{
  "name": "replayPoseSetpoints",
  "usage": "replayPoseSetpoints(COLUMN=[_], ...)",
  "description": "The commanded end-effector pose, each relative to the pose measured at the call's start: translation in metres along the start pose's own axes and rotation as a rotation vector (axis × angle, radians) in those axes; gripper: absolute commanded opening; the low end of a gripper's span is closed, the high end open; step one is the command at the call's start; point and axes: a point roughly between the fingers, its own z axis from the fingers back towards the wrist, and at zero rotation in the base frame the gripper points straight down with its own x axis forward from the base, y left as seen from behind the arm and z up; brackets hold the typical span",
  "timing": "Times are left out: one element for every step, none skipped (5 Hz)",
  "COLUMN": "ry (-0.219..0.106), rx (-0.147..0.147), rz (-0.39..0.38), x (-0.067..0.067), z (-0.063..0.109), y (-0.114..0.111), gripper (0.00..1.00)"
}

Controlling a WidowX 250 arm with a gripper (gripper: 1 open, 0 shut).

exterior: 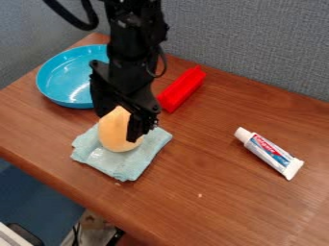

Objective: Put the toothpaste on the blue plate

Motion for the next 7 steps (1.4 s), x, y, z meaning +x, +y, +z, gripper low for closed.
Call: replayPoseSetpoints(ry=[-0.047, -0.051, -0.047, -0.043, -0.039, -0.035, -0.031], rx=[0.026, 0.028, 0.025, 0.022, 0.019, 0.016, 0.013], rz=[-0.010, -0.010, -0.007, -0.005, -0.002, 0.002, 0.005], x=[0.003, 0.004, 0.003, 0.003, 0.003, 0.002, 0.002], z=[0.009, 0.009, 0.006, 0.003, 0.001, -0.001, -0.003], y=[0.003, 0.002, 0.003, 0.003, 0.004, 0.005, 0.005], gripper=[1.00, 1.00, 1.00, 1.00, 1.00, 1.00, 1.00])
